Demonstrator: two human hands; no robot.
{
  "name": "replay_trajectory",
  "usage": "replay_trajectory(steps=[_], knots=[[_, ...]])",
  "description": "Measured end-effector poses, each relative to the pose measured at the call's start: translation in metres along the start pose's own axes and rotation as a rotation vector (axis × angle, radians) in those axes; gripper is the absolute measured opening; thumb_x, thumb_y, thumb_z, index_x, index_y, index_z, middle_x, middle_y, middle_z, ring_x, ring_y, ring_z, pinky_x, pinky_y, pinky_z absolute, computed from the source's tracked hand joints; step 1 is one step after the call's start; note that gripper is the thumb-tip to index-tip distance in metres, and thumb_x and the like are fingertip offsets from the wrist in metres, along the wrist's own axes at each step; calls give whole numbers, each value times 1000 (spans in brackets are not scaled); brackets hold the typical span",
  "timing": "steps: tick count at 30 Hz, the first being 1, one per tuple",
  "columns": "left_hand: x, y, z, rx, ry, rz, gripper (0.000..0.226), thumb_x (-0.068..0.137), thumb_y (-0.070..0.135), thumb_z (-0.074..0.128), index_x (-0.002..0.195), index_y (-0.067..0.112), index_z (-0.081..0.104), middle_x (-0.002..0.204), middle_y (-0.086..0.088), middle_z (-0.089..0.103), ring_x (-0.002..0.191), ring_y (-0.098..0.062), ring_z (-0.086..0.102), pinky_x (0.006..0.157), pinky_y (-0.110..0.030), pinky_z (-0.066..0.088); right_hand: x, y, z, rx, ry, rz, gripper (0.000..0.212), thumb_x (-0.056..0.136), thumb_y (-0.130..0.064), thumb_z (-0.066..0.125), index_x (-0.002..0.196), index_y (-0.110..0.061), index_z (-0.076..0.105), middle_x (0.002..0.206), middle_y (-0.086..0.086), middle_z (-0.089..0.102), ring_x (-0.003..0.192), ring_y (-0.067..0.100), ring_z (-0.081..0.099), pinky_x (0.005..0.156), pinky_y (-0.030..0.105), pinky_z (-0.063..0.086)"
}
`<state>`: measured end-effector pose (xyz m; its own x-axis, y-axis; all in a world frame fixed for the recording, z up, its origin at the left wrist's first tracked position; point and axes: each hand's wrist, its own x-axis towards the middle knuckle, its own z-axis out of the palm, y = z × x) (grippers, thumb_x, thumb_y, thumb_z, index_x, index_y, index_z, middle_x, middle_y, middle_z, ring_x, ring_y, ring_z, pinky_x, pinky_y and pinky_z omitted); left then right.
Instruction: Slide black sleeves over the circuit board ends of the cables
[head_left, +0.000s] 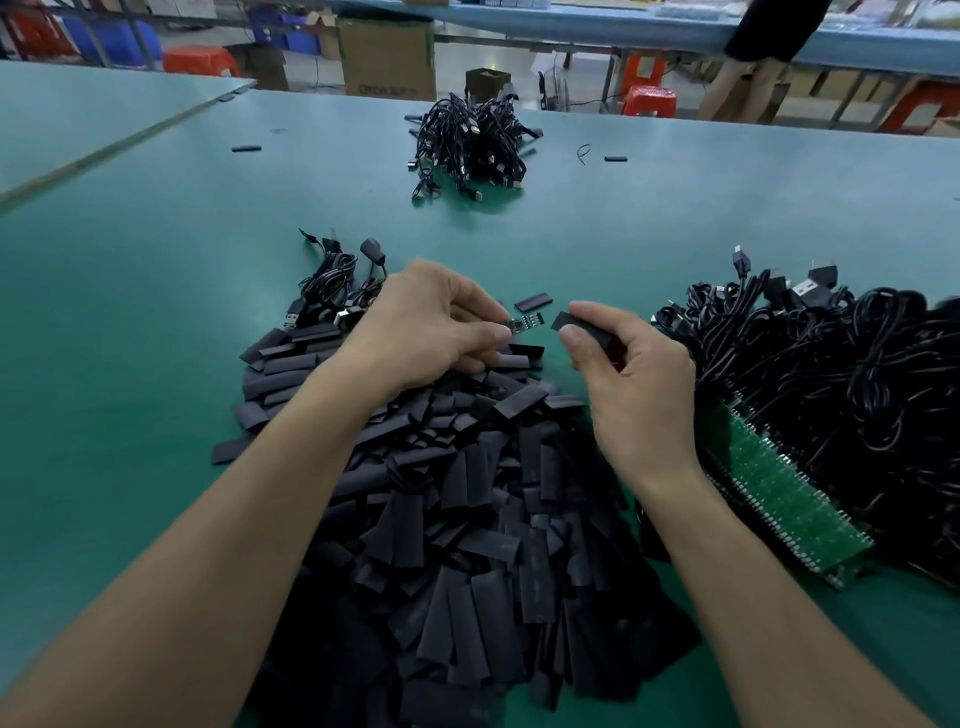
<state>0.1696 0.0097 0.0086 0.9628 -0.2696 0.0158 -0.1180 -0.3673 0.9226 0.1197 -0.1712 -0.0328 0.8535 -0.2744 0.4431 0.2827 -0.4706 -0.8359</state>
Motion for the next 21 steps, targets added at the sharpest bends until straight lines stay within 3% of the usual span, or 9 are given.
replay_trajectory(steps=[4, 7, 15, 21], knots=[[-1, 1, 2, -10, -11, -6, 8, 87, 8, 77, 93, 5, 74, 75, -7, 77, 72, -20, 76, 65, -26, 62, -1, 3, 1, 32, 7, 3, 18, 92, -25, 71, 108, -20, 75, 72, -16, 69, 69, -1, 67, 76, 33, 58], [-3, 3, 3, -14, -24, -6, 6, 87, 8, 77, 92, 7, 74, 77, -10, 77, 72, -20, 76, 62, -23, 60, -1, 4, 2, 53, 12, -8, 14, 92, -24, 71, 105, -25, 75, 69, -14, 70, 66, 0, 67, 74, 41, 60], [-5, 6, 3, -39, -85, 1, 1, 88, 10, 75, 88, 11, 74, 75, -8, 77, 72, -21, 76, 60, -20, 57, -2, 4, 1, 55, 17, -59, 18, 91, -20, 72, 97, -37, 70, 68, -15, 70, 66, 2, 69, 73, 40, 60], [-5, 5, 0, -28, -96, 19, 3, 90, 8, 73, 90, 10, 75, 79, -10, 77, 70, -18, 74, 61, -19, 57, 0, 11, 1, 81, -30, -44, 26, 88, -21, 76, 113, -25, 74, 72, -20, 71, 73, 0, 70, 76, 27, 57]])
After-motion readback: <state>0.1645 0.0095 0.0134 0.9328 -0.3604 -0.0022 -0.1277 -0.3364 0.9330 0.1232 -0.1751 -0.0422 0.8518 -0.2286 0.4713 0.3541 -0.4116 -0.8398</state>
